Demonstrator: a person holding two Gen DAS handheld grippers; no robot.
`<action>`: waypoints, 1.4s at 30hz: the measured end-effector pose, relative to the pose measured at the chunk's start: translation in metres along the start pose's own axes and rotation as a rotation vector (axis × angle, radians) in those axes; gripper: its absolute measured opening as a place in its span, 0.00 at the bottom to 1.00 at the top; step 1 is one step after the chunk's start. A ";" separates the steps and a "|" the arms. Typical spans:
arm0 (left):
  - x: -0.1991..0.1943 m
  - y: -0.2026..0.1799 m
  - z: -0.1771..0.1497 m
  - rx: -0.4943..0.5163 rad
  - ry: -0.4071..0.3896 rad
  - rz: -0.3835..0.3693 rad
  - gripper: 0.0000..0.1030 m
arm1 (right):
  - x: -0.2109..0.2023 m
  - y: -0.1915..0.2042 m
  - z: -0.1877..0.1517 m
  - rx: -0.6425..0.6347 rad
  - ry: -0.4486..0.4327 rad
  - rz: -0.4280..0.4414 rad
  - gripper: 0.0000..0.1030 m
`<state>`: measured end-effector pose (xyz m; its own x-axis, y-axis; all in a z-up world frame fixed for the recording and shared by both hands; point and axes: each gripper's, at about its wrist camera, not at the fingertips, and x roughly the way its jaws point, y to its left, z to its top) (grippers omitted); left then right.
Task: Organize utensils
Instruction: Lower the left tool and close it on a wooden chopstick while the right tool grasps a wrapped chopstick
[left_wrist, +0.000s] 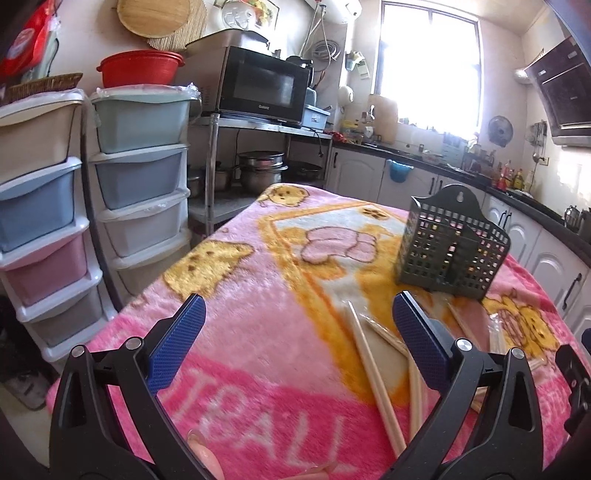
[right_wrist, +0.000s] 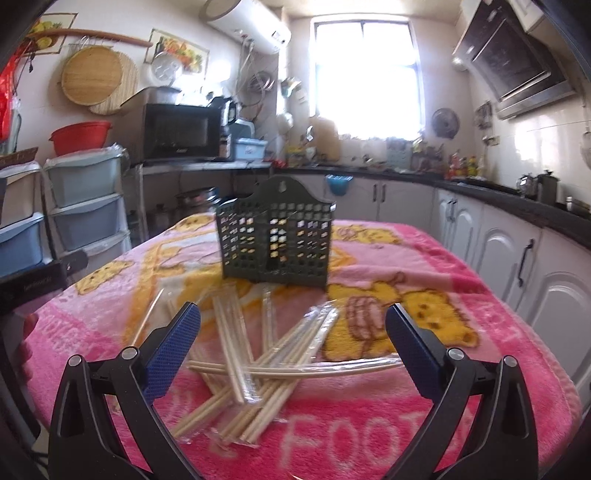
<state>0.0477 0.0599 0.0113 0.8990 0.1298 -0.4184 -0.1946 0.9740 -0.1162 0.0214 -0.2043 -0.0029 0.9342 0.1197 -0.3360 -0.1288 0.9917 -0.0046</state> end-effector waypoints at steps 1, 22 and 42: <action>0.003 0.002 0.003 0.005 0.005 0.005 0.91 | 0.004 0.001 0.002 -0.003 0.015 0.012 0.94; 0.100 -0.007 0.022 0.056 0.335 -0.137 0.90 | 0.122 0.039 0.022 -0.169 0.442 0.232 0.63; 0.166 -0.025 0.007 0.022 0.588 -0.307 0.36 | 0.187 0.075 0.021 -0.333 0.589 0.331 0.22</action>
<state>0.2047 0.0582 -0.0488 0.5469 -0.2715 -0.7920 0.0499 0.9549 -0.2928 0.1935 -0.1069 -0.0466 0.5085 0.2712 -0.8172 -0.5529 0.8304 -0.0685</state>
